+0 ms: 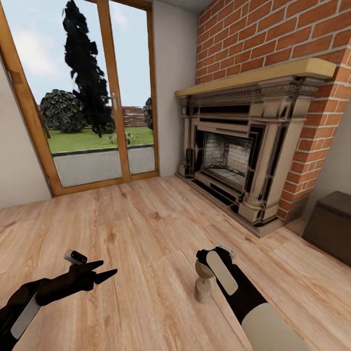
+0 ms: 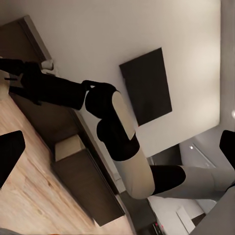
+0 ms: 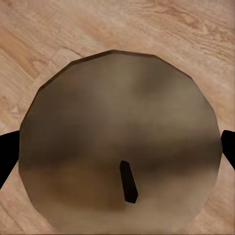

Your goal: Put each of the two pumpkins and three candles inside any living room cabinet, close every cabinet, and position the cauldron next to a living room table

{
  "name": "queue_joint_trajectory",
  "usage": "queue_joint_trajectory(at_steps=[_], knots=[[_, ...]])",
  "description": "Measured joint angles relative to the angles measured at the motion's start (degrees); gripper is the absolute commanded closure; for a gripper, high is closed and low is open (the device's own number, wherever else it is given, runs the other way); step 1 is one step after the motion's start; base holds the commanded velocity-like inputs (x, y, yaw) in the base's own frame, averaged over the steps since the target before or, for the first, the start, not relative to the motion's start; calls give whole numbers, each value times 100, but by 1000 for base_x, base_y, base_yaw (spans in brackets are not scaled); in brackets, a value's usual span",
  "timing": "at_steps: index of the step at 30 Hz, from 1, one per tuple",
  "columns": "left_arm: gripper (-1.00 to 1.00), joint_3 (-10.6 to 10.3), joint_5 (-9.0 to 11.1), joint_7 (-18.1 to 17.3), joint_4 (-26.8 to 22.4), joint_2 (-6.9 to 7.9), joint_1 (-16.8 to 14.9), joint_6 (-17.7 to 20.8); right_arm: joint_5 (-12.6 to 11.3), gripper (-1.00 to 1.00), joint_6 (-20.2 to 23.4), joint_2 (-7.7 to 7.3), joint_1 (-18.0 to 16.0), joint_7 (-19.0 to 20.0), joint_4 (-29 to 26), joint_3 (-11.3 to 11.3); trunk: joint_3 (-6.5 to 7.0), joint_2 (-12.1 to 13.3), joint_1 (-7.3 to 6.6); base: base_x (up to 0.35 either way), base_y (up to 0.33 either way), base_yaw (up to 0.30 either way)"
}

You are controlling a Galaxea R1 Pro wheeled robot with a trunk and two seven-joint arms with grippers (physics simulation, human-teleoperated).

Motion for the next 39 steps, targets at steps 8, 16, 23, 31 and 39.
queue_joint_trajectory(at_steps=[8, 16, 23, 31, 39], knots=[[-100, -2, -4, 0, 7, 6, 0, 0, 8, 100, -11, 12, -1, -5, 118, -14, 0, 0, 0, 260, 0, -1], [-100, -1, -1, -1, 13, 6, -2, 0, -7, 100, -7, 24, 0, 91, 116, -34, 0, 0, 1, 200, 0, -156], [-100, 0, 0, -1, 19, 7, -1, 0, -1, 100, -21, 17, -1, 128, 109, -34, 4, 0, 2, 117, 0, -77], [-100, 0, 2, -1, 20, 6, -2, -1, 18, 100, -8, 8, -1, 356, 111, -267, 11, 0, 3, 6, 0, -254], [-100, -1, -1, -1, 20, 6, -2, -1, 1, 100, -6, 0, 0, 360, 124, -429, 23, 0, 3, 0, 0, -286]])
